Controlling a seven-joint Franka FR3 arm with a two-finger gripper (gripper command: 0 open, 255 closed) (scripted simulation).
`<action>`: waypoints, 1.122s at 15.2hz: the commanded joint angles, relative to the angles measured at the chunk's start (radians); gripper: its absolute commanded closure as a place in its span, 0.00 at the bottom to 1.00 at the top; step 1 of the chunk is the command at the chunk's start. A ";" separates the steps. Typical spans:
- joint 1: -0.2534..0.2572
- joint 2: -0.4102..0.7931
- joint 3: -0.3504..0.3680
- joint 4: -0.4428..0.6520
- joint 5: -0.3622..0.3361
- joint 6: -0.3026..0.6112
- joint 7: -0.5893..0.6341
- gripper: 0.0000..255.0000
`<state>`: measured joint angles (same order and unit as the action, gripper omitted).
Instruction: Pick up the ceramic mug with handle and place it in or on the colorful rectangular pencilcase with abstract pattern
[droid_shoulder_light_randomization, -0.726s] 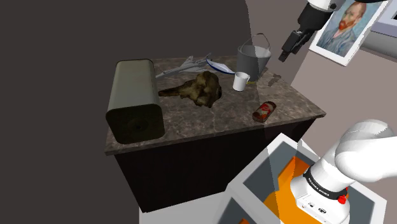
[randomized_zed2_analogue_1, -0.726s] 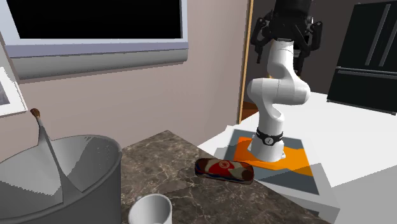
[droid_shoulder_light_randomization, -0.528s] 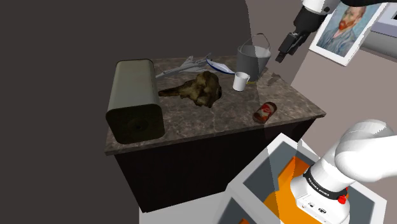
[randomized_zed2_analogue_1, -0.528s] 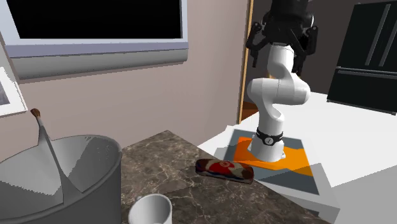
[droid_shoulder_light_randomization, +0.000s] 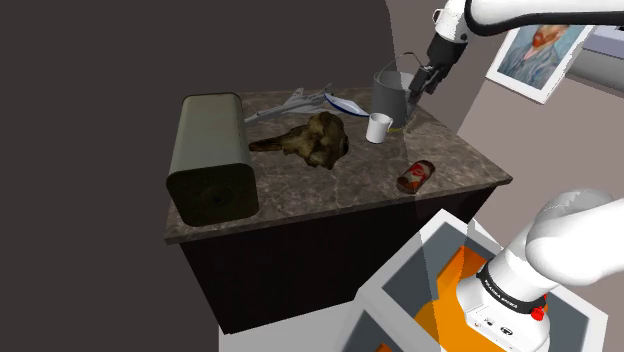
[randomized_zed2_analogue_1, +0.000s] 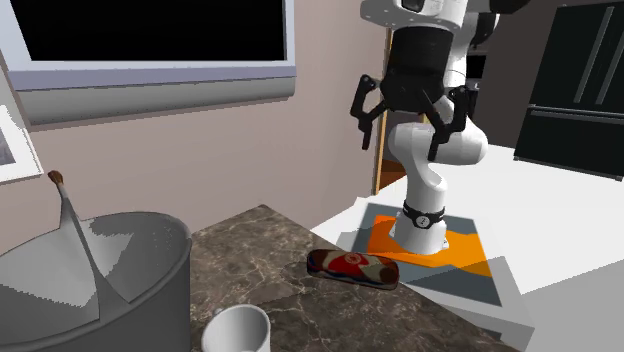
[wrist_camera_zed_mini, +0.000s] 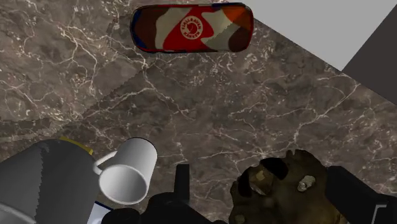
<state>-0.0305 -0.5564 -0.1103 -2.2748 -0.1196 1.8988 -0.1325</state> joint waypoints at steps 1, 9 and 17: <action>-0.004 0.061 -0.024 0.006 -0.004 0.051 -0.024 0.00; -0.009 0.350 -0.095 0.120 0.024 0.201 -0.108 0.00; -0.030 0.661 -0.135 0.314 0.104 0.285 -0.210 0.00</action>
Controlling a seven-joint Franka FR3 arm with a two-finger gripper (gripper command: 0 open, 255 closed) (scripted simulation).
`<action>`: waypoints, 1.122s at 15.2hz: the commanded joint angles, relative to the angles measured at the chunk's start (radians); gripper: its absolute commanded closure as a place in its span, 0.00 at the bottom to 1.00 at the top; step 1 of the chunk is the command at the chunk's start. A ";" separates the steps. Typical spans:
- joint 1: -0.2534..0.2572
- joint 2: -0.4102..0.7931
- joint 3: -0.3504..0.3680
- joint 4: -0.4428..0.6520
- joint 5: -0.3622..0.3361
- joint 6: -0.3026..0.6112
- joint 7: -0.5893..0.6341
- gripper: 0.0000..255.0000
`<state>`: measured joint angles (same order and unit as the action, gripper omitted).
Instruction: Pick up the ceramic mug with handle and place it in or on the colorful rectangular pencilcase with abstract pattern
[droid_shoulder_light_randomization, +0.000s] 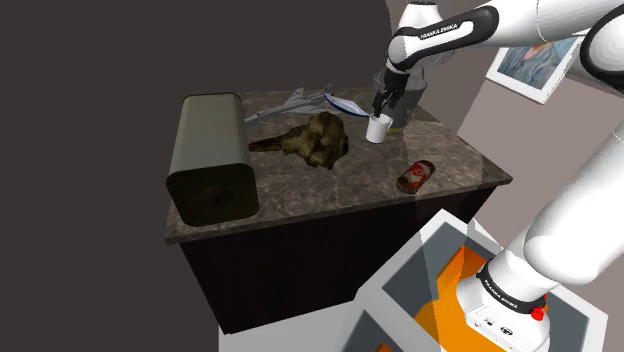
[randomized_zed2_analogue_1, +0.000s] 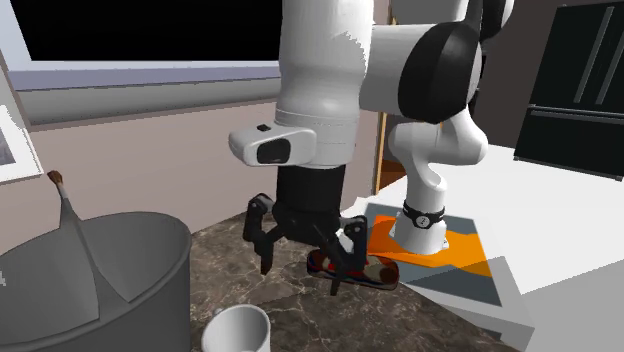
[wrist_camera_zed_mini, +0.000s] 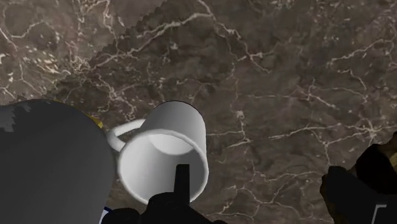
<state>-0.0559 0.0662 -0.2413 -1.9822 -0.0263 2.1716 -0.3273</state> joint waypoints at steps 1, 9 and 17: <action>-0.011 0.078 -0.006 0.051 0.023 0.018 -0.027 0.00; -0.039 0.242 -0.002 0.148 0.070 0.069 -0.071 0.00; -0.043 0.270 0.000 0.136 0.078 0.107 -0.076 0.00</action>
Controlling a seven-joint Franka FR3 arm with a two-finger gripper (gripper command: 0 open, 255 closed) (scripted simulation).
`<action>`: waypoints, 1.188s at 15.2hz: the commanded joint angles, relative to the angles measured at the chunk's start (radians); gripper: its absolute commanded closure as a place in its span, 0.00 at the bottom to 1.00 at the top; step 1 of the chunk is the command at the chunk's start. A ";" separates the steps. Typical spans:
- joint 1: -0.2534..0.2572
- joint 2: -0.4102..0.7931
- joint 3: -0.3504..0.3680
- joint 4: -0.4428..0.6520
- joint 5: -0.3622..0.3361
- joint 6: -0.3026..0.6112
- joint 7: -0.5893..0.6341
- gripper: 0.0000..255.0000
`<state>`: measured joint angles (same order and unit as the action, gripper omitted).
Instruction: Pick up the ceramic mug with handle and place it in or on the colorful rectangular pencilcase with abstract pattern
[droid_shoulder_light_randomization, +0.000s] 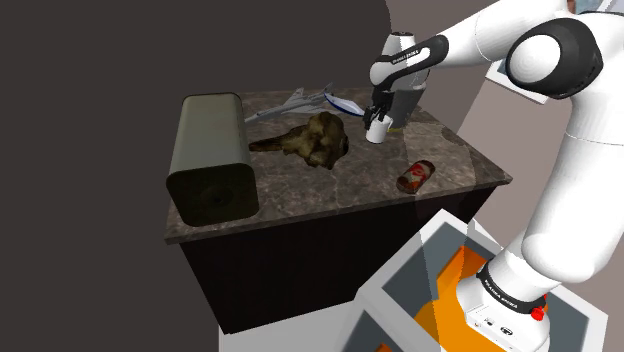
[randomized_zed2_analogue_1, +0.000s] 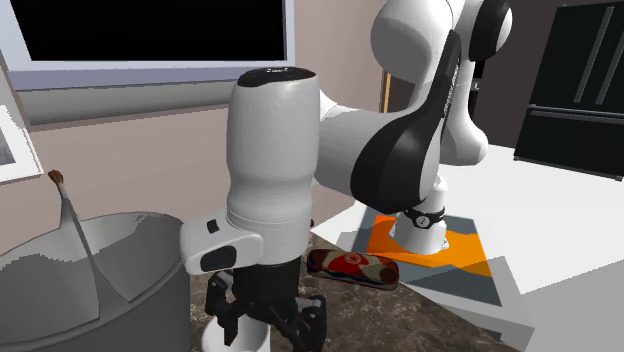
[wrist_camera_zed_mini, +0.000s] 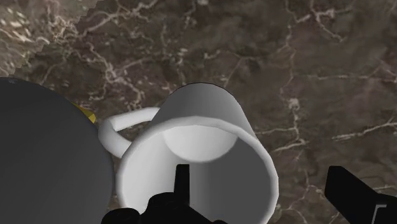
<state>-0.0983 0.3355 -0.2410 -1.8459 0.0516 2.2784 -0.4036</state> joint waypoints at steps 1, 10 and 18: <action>0.000 0.000 0.000 0.000 0.000 0.001 0.000 0.00; 0.000 0.000 0.000 0.000 0.000 0.000 0.000 1.00; 0.003 -0.029 -0.004 0.029 -0.009 -0.057 0.004 1.00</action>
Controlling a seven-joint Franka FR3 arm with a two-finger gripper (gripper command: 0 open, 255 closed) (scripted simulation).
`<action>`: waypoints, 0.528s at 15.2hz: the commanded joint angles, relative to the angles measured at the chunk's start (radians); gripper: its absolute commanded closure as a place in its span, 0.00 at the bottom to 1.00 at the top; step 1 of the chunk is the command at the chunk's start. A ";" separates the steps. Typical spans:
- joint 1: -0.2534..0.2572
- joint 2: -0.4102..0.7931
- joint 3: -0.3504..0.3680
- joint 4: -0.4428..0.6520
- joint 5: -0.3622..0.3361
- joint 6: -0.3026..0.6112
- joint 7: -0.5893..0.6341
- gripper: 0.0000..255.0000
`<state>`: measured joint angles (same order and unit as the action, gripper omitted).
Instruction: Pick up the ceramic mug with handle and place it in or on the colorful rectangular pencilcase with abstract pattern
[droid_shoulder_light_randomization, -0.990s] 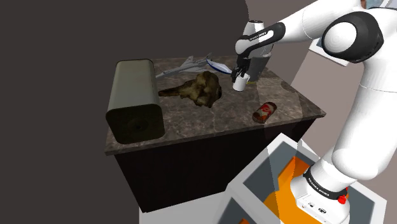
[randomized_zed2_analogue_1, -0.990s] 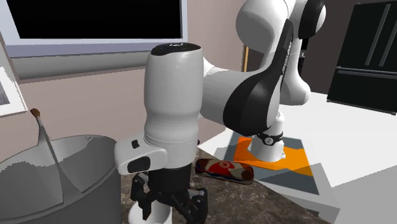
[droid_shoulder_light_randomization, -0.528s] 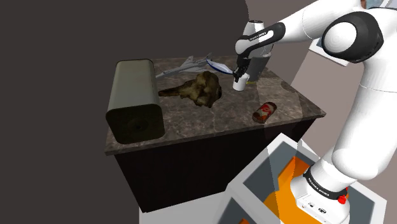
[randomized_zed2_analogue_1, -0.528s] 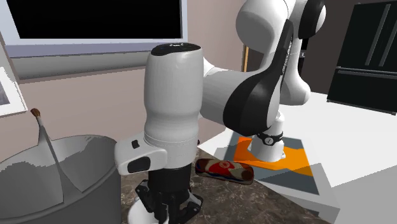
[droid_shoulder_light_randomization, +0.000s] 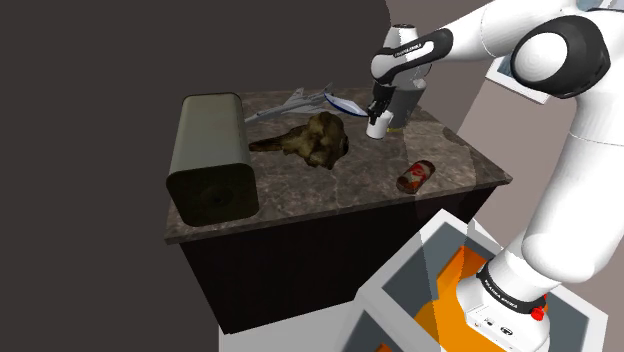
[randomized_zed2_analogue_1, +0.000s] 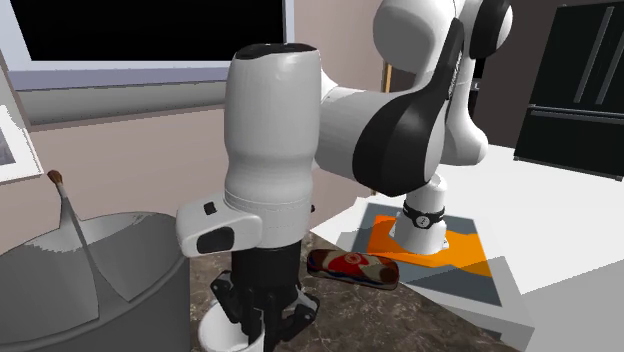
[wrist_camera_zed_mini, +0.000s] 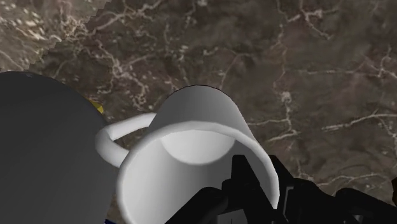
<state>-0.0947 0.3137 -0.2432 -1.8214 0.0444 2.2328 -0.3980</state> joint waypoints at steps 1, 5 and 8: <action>0.000 -0.013 -0.002 0.011 -0.003 -0.023 -0.001 1.00; 0.001 -0.033 -0.004 0.039 -0.009 -0.071 0.002 1.00; 0.002 -0.046 -0.006 0.062 -0.013 -0.107 0.003 1.00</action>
<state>-0.0929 0.2735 -0.2482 -1.7685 0.0330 2.1407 -0.3950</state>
